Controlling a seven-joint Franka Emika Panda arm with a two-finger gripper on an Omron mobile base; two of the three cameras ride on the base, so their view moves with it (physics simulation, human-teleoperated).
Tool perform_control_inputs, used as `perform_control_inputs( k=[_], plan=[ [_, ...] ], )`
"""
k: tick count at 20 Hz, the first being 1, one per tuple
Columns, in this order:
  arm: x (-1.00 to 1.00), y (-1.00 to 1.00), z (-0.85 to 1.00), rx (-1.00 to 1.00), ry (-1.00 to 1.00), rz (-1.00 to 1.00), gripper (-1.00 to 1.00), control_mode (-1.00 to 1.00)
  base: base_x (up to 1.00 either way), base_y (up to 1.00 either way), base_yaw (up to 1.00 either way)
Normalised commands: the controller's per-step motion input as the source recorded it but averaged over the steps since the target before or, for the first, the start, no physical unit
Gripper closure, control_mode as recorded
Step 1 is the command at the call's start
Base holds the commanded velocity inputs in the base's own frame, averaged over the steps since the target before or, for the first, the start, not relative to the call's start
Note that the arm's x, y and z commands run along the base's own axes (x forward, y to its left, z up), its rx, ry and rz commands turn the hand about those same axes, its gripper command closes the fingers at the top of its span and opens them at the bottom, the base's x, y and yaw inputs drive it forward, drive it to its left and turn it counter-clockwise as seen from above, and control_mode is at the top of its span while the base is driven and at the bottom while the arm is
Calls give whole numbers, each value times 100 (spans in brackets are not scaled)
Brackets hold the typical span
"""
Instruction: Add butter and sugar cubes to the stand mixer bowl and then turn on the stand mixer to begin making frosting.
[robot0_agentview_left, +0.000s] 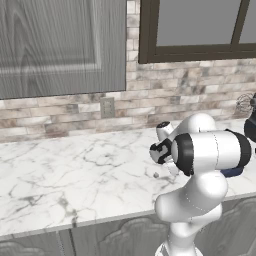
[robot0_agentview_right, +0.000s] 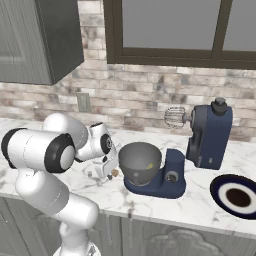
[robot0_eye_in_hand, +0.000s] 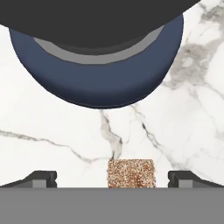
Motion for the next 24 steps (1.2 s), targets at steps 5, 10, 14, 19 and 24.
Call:
perform_control_inputs(
  k=[5, 10, 14, 19, 24],
  plan=[
    [0, 0, -25, 0, 0, 0, 100, -100, 0, 0, 0],
    [0, 0, -18, 0, 0, 0, 100, -100, 0, 0, 0],
    [-7, 3, -12, 0, 0, 0, 100, -100, 0, 0, 0],
    [-28, 0, 7, -1, -15, -1, 100, -100, 0, 0, 0],
    [-31, 6, 39, -5, -10, -2, 100, -100, 0, 0, 0]
  ],
)
